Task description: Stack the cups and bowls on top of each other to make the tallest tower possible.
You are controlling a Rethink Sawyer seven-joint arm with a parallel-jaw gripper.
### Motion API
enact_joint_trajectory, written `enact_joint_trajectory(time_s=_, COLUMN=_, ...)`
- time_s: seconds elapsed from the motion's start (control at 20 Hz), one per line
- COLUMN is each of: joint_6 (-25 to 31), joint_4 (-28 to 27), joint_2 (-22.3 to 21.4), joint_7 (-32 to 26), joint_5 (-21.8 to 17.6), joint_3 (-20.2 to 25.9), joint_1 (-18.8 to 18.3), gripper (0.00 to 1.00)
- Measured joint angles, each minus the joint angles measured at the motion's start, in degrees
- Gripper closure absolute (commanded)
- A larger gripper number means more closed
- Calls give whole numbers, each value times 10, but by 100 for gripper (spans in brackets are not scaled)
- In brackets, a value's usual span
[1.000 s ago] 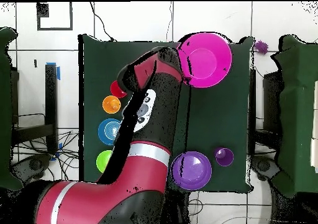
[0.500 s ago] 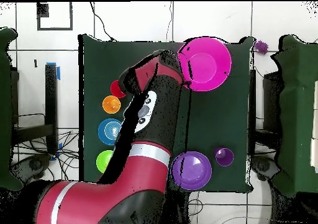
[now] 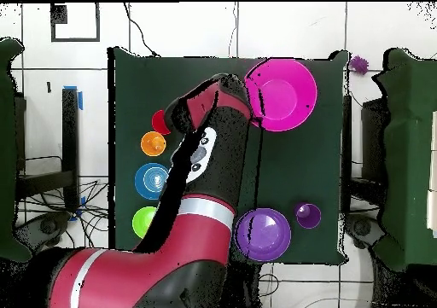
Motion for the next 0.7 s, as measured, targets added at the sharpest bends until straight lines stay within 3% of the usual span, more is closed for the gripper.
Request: enact_joint_trajectory(time_s=0.7, joint_6=0, joint_4=6, joint_2=1, joint_7=0, joint_5=0, joint_3=10, joint_1=0, gripper=100)
